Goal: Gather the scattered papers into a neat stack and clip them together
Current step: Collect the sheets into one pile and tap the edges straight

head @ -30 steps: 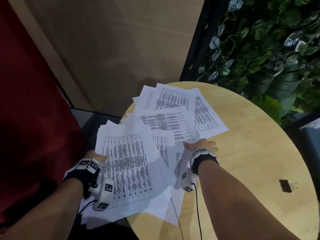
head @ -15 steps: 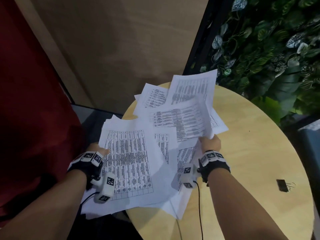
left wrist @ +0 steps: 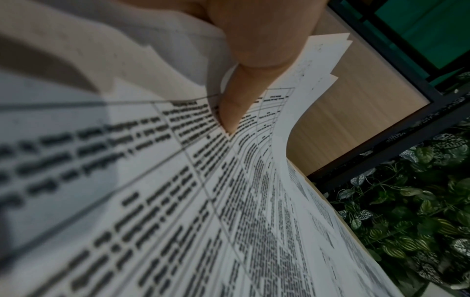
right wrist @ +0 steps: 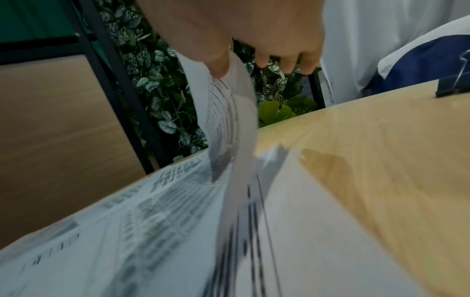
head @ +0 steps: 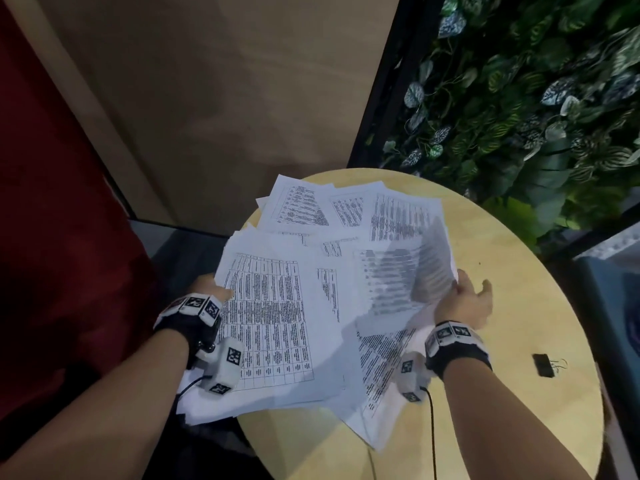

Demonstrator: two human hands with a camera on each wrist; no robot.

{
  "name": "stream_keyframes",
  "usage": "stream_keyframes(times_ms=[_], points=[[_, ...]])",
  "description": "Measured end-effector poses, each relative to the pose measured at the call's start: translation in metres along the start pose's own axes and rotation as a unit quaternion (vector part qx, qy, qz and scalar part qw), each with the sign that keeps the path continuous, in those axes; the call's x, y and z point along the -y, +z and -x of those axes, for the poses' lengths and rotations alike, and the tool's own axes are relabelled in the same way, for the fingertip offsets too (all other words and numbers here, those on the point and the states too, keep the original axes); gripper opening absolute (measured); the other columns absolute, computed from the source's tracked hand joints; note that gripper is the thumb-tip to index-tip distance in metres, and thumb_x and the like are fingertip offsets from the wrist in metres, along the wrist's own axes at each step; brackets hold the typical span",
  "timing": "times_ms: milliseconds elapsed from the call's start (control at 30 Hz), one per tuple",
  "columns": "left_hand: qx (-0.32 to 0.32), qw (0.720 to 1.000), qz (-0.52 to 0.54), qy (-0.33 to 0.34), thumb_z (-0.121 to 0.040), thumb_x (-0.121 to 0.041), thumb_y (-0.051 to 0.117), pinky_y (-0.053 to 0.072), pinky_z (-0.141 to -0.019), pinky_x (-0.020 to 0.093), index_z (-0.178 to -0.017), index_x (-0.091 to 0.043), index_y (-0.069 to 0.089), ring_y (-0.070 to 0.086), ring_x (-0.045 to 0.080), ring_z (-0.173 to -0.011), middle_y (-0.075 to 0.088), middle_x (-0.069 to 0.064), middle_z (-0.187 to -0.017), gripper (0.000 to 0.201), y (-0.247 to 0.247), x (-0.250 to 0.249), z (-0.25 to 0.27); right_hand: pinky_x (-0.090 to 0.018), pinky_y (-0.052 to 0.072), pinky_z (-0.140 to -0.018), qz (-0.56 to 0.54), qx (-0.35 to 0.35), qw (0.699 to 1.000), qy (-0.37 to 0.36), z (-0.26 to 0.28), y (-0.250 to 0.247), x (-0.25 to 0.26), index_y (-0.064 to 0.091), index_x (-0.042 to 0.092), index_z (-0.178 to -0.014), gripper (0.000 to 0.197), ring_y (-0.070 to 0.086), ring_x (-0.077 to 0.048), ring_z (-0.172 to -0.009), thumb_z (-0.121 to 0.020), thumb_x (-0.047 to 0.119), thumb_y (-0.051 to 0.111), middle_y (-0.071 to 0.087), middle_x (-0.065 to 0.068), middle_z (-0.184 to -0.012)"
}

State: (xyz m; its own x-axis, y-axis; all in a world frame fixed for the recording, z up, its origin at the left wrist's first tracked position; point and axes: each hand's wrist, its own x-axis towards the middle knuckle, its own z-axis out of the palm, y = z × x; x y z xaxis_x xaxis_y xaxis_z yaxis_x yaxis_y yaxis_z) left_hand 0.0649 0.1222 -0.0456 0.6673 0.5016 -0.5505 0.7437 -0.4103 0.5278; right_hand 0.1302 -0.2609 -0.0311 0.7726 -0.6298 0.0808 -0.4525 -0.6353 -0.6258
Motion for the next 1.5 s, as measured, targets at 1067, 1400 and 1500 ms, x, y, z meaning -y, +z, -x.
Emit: stream_keyframes(times_ms=[1067,1400,1500], points=[[0.013,0.998,0.033,-0.044,-0.085,-0.005,0.06,0.039,-0.074,0.025,-0.072,-0.006,0.052,0.051,0.02,-0.08,0.054,0.01,-0.082,0.015,0.034,0.01,-0.009,-0.041,0.045,-0.089,0.034,0.253,0.944,0.211,0.125,0.033,0.018,0.03,0.013,-0.134,0.083,0.048,-0.038,-0.113,-0.069,0.04,0.075,0.031,-0.016,-0.134],[0.025,0.998,0.033,-0.038,-0.086,-0.004,0.058,0.039,-0.074,0.024,-0.068,-0.006,0.053,0.054,0.024,-0.082,0.057,0.011,-0.082,0.019,0.037,0.011,-0.004,-0.038,0.037,-0.096,0.154,0.304,0.924,0.174,0.14,0.039,0.04,0.051,0.019,-0.118,0.048,0.039,-0.031,-0.119,-0.073,0.032,0.062,0.036,-0.009,-0.134],[0.018,0.999,0.027,-0.031,-0.085,-0.003,0.058,0.041,-0.076,0.025,-0.099,0.006,0.064,0.063,0.032,-0.1,0.063,0.018,-0.101,0.017,0.037,0.011,-0.002,-0.038,0.039,-0.103,0.125,0.308,0.931,0.153,0.141,0.043,0.045,0.038,0.026,-0.137,0.06,0.037,-0.033,-0.124,-0.081,0.025,0.058,0.024,-0.01,-0.144]])
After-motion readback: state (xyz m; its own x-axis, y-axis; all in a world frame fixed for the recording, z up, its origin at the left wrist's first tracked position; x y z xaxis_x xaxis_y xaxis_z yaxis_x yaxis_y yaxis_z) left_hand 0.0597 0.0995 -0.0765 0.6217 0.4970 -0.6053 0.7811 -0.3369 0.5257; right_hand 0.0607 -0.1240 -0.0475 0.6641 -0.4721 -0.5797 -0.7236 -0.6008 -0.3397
